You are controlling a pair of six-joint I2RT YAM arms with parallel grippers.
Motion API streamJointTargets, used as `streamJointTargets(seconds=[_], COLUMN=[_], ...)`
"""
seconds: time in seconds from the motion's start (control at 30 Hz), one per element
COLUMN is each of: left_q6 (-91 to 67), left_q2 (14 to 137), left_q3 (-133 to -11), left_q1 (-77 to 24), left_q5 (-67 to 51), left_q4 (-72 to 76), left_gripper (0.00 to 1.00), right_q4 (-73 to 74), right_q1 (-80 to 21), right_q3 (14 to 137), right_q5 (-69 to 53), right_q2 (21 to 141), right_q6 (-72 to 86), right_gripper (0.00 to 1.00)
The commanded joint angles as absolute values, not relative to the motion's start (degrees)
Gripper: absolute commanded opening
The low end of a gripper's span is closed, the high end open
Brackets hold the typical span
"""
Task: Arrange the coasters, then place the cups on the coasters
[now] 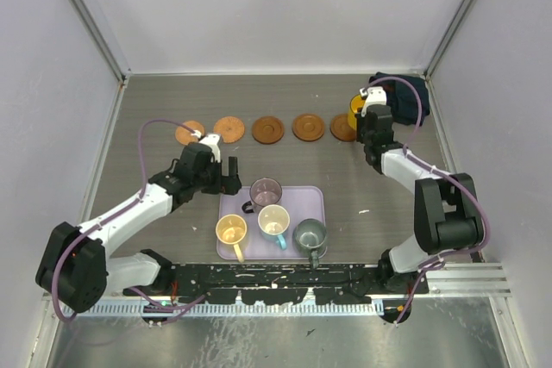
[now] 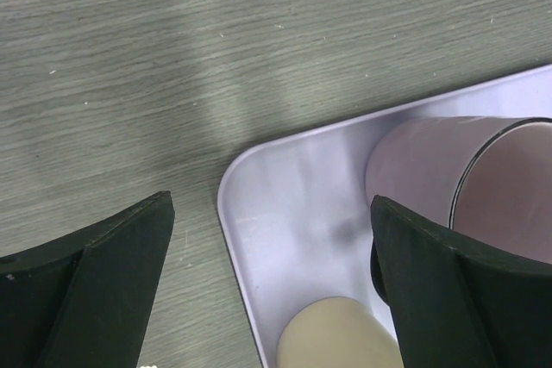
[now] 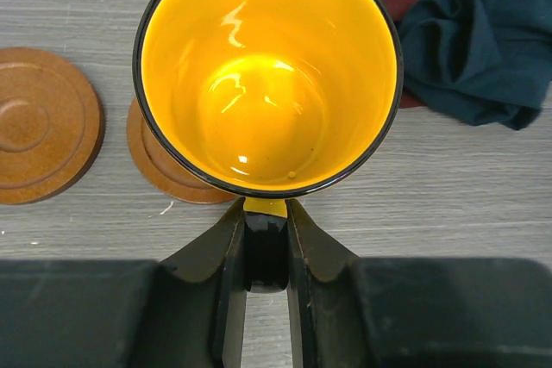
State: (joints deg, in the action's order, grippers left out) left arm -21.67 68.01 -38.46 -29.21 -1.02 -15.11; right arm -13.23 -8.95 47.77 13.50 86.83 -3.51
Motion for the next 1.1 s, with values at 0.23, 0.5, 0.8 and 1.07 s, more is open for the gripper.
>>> streamJointTargets(seconds=[0.23, 0.5, 0.8, 1.07], left_q6=[-22.5, -23.6, -23.3, -23.2], left_q2=[68.9, 68.7, 68.9, 69.2], left_q3=[-42.2, -41.8, -41.9, -42.1], left_q1=[-29.4, -29.4, -29.5, -29.4], left_q5=[3.4, 3.9, 4.6, 4.6], left_q4=[-9.2, -9.5, -9.9, -10.0], left_gripper=[0.98, 0.98, 0.98, 0.98], right_q4=[-28.6, -27.5, -27.1, -25.9], right_q1=[-8.7, -8.7, -8.7, -8.7], right_q3=[50.2, 51.8, 52.3, 53.3], right_q5=[5.1, 5.1, 5.4, 5.6], right_q2=[89.7, 92.2, 93.7, 95.4], right_q6=[-2.6, -2.7, -2.9, -2.6], right_gripper=[0.01, 0.01, 0.01, 0.01])
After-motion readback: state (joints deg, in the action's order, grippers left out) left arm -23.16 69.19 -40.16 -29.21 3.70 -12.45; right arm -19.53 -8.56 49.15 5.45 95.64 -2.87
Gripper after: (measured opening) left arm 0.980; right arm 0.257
